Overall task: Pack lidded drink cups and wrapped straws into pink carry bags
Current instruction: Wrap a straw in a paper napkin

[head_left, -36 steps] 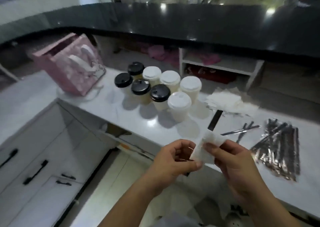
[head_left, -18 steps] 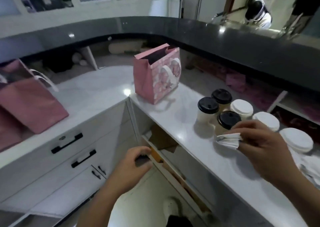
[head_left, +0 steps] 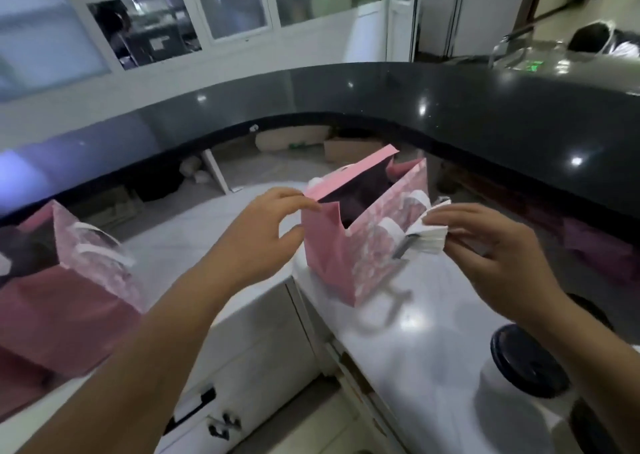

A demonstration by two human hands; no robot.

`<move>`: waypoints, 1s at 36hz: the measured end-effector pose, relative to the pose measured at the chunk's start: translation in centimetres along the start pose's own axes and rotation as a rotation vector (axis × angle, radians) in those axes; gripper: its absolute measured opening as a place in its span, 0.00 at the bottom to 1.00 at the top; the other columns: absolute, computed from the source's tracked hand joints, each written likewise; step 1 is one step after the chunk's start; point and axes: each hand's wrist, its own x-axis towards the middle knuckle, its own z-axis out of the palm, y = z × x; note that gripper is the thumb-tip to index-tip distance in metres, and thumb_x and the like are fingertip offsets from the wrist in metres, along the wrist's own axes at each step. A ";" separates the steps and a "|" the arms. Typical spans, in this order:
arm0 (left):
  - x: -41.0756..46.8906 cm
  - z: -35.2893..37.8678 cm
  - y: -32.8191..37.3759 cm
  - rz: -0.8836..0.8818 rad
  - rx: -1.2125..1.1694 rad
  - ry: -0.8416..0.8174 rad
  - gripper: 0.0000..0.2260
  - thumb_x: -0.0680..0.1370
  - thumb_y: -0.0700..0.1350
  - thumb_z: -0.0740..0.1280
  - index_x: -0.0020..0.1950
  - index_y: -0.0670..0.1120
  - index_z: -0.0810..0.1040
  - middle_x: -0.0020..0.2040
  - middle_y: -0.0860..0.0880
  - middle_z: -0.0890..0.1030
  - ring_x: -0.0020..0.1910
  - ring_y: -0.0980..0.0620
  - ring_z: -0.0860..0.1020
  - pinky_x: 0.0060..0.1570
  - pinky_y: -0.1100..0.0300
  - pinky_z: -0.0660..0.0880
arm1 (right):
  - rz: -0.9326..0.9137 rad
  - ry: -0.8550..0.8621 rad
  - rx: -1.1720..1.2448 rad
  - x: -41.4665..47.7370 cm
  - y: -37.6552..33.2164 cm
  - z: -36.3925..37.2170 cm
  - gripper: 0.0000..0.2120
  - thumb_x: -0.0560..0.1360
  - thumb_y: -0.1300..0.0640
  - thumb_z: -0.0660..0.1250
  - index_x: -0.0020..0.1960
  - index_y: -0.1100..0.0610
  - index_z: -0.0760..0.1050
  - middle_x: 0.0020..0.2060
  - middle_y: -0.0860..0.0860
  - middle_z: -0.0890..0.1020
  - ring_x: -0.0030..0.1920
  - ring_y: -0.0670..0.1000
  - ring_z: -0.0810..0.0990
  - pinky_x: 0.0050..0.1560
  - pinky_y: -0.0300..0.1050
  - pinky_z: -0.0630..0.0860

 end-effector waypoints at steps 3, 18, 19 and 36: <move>4.6 0.5 -0.1 0.019 0.057 -0.033 0.16 0.80 0.42 0.64 0.63 0.61 0.78 0.72 0.54 0.69 0.71 0.55 0.66 0.63 0.63 0.59 | -0.043 -0.033 -0.031 3.7 1.2 1.1 0.12 0.73 0.66 0.72 0.54 0.56 0.84 0.52 0.47 0.84 0.54 0.46 0.82 0.57 0.52 0.80; 19.5 4.4 -2.4 0.117 0.092 -0.427 0.19 0.73 0.41 0.71 0.57 0.63 0.76 0.71 0.55 0.66 0.65 0.51 0.68 0.55 0.59 0.67 | 0.000 -0.412 -0.404 14.8 5.5 5.2 0.10 0.77 0.62 0.69 0.56 0.54 0.83 0.50 0.50 0.84 0.50 0.52 0.82 0.50 0.51 0.80; 20.1 4.3 -2.7 0.140 0.103 -0.440 0.19 0.73 0.41 0.70 0.59 0.62 0.77 0.70 0.54 0.67 0.64 0.52 0.69 0.55 0.60 0.67 | 0.006 -0.416 -0.435 14.8 5.5 5.0 0.10 0.76 0.62 0.69 0.56 0.54 0.83 0.51 0.50 0.84 0.53 0.53 0.82 0.51 0.52 0.80; 22.7 3.8 -10.3 0.015 -0.640 -0.474 0.22 0.78 0.39 0.67 0.66 0.61 0.77 0.56 0.62 0.80 0.48 0.65 0.80 0.35 0.63 0.81 | 0.463 -0.596 -0.733 17.9 3.9 6.7 0.11 0.75 0.57 0.65 0.52 0.46 0.83 0.48 0.43 0.84 0.47 0.48 0.81 0.48 0.51 0.79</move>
